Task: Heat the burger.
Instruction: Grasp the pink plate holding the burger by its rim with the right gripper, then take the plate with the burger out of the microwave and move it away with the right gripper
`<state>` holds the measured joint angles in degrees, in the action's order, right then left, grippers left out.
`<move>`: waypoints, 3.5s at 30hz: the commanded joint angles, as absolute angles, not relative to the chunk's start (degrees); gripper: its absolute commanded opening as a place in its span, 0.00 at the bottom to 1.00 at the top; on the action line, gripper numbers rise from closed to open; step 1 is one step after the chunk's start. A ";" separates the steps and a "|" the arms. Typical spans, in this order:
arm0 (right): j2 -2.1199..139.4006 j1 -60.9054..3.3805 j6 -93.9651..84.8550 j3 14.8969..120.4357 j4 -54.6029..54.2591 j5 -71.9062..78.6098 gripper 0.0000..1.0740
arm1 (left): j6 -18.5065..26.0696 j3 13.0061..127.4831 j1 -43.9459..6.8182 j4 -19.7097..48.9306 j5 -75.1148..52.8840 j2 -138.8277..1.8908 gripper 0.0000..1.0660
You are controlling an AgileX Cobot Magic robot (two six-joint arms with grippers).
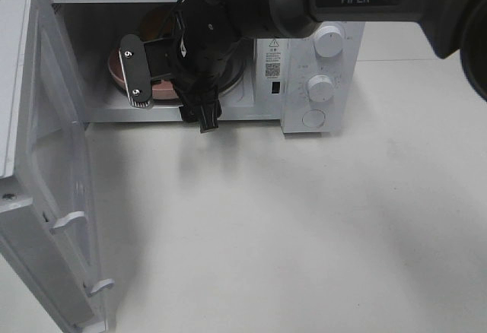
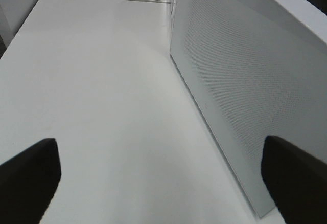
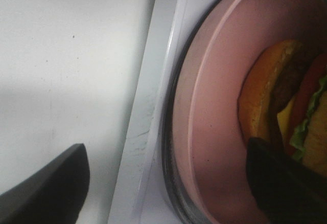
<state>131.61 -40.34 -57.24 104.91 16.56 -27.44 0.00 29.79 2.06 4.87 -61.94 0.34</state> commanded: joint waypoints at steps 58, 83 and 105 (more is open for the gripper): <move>143.35 -38.85 -55.86 120.55 7.79 -28.25 0.00 | 0.00 29.68 2.18 4.87 -61.31 0.52 0.94; 134.87 -39.48 -62.40 109.21 8.14 -22.75 0.00 | 0.00 29.68 2.18 4.87 -61.31 0.52 0.94; 120.32 -39.53 -61.99 80.33 13.87 -1.78 0.00 | 0.00 29.68 2.18 4.87 -61.31 0.52 0.94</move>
<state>123.19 -39.30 -61.59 82.33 12.43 -7.22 0.00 29.79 2.06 4.87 -61.94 0.34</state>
